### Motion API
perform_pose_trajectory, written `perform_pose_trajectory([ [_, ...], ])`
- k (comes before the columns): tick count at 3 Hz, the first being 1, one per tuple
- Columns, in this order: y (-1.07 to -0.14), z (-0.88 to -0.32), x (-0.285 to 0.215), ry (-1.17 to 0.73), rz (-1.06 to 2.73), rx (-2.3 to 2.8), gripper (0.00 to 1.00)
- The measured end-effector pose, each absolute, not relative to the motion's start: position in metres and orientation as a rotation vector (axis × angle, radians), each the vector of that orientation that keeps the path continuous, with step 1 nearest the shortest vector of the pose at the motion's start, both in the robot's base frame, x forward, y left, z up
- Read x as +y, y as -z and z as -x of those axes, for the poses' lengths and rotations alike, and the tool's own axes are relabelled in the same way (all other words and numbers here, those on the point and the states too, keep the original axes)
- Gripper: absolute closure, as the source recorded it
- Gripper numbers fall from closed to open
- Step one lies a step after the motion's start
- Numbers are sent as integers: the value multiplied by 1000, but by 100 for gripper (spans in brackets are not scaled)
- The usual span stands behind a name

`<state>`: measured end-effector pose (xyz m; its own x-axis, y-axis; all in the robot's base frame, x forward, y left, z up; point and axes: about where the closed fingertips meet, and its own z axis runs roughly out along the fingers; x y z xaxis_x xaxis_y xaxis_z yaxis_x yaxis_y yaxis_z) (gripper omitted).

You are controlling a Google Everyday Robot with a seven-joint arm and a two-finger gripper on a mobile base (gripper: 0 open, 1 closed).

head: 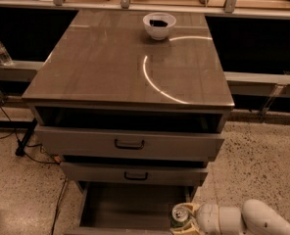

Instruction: Place green can into bottom drawer

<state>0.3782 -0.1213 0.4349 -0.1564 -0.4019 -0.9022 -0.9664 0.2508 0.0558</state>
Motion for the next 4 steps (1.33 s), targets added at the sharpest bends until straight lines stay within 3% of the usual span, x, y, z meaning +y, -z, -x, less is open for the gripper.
perform_pose_trajectory([
  [4,-302,-414,-91,-821,1047,1711,100],
])
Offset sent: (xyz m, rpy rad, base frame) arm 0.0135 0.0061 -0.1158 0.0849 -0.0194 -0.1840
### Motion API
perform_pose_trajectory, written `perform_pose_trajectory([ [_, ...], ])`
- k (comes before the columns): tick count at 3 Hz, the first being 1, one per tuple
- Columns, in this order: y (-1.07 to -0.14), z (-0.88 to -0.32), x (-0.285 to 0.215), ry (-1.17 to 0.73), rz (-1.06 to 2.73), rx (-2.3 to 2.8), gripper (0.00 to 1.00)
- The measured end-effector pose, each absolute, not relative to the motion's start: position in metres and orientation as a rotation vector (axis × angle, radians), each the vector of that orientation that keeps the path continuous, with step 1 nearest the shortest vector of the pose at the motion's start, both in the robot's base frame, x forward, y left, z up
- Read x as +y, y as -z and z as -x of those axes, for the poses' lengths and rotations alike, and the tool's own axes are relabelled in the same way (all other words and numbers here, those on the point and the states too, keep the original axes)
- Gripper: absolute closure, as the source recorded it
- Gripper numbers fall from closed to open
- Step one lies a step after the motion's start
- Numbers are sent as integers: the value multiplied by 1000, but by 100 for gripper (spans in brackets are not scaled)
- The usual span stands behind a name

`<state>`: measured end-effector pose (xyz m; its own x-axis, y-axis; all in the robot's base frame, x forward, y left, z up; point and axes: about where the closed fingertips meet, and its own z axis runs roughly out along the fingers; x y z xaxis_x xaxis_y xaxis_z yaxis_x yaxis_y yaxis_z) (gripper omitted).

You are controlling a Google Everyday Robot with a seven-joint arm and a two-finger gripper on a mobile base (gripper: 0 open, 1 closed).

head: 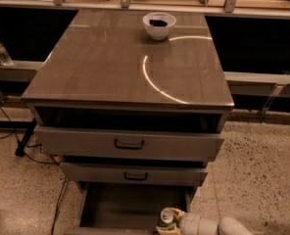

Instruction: Place green can into bottom drawer

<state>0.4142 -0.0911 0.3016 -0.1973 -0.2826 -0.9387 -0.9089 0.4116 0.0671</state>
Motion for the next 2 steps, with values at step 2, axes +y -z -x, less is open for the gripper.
perform_pose_trajectory([
  [2,-257,-461,-55,-828,973,1672,100],
])
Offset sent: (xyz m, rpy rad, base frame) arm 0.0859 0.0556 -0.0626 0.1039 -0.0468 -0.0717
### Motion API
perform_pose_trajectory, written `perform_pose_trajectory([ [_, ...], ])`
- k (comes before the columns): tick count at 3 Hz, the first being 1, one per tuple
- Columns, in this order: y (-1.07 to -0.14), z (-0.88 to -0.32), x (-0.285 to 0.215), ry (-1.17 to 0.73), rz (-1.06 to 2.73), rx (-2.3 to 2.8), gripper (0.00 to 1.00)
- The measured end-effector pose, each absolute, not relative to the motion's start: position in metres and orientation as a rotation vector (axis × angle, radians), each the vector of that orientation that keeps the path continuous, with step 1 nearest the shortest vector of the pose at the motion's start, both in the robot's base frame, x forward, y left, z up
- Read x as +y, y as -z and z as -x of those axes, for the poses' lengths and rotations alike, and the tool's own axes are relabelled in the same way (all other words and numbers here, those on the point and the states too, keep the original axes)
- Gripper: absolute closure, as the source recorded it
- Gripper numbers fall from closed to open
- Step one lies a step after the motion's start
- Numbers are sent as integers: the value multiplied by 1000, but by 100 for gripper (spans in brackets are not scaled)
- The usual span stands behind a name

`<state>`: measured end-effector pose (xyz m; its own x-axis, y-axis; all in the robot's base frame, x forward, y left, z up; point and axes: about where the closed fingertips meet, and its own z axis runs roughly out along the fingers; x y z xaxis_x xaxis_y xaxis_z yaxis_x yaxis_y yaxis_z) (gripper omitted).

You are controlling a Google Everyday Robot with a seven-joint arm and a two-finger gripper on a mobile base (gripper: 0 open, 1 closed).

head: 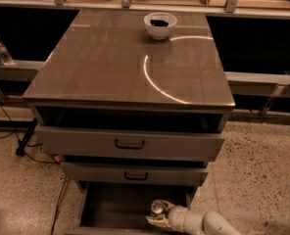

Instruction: Place green can into bottom drawer

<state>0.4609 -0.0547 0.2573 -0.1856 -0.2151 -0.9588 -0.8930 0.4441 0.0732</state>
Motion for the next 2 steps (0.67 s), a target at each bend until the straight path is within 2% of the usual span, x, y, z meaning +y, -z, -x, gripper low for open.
perform_pose_trajectory([
  [2,-231,-504,-17,-796,965,1588,100],
])
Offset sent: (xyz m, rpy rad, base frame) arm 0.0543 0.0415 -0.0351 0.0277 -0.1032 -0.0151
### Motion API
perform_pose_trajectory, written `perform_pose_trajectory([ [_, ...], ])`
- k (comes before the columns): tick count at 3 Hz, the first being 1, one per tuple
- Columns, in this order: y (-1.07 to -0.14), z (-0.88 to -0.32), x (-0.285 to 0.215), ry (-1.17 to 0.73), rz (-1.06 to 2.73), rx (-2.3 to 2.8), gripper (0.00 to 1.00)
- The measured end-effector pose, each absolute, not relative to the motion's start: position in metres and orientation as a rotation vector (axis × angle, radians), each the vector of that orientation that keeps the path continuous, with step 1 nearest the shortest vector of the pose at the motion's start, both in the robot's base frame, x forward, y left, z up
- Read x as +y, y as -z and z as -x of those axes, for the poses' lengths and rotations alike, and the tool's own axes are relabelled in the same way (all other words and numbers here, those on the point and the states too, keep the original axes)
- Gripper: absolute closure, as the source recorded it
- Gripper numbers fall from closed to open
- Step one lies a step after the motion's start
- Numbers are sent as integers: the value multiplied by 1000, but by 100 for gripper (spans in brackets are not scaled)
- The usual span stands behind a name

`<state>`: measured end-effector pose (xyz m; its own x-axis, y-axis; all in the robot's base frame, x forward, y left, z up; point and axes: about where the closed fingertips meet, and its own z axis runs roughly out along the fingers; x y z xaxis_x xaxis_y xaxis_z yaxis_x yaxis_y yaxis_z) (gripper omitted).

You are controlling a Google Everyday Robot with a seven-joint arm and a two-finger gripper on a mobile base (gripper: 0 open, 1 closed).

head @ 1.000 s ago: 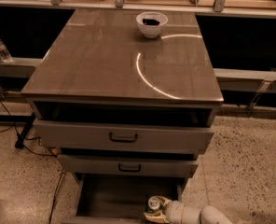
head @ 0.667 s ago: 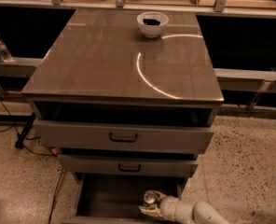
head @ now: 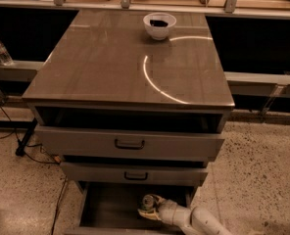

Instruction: Place green can into bottom drawer

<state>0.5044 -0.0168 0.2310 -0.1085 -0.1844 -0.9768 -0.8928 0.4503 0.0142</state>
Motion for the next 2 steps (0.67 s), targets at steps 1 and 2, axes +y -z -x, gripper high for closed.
perform_pose_trajectory([
  [1,-221,-516,-3,-787,973,1549,96],
  [2,-214,-524,12,-802,1005,1528,66],
])
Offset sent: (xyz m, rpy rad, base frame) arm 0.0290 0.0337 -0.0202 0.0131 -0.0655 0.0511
